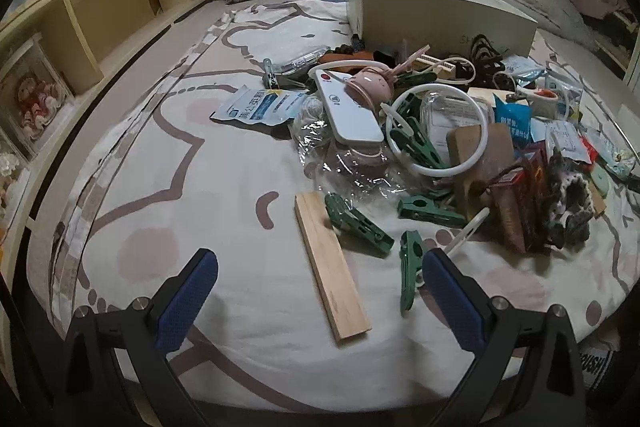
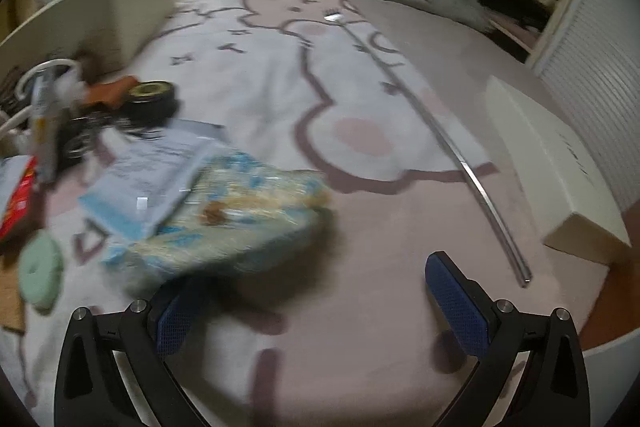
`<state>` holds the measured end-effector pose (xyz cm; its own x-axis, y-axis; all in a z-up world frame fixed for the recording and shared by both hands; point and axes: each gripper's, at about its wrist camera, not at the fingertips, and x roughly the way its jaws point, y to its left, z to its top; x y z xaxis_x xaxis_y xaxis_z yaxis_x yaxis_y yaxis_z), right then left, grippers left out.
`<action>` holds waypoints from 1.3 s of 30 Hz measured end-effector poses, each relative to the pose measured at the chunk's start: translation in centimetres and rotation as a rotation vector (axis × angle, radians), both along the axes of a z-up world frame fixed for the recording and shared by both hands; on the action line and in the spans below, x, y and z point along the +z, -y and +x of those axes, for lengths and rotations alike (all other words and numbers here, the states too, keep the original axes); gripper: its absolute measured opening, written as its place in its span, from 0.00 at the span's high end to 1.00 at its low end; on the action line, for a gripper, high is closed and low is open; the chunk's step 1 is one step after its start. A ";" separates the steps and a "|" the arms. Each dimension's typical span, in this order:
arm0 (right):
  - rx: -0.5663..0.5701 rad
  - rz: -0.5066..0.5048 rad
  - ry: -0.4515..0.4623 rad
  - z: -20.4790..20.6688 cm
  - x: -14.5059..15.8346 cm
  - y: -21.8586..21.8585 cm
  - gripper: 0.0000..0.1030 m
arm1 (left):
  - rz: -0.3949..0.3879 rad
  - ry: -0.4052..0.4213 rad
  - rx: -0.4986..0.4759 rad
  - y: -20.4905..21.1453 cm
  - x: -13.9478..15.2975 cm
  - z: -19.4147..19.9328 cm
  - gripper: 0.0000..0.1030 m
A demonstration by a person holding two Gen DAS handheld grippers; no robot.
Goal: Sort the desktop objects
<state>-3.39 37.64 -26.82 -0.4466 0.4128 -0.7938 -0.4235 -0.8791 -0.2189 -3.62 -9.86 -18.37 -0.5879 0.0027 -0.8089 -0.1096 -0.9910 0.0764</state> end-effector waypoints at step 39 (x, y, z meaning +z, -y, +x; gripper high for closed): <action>0.066 -0.006 0.047 0.1 -0.2 0.1 0.00 | -0.297 0.038 0.226 6.6 -1.4 -3.2 0.00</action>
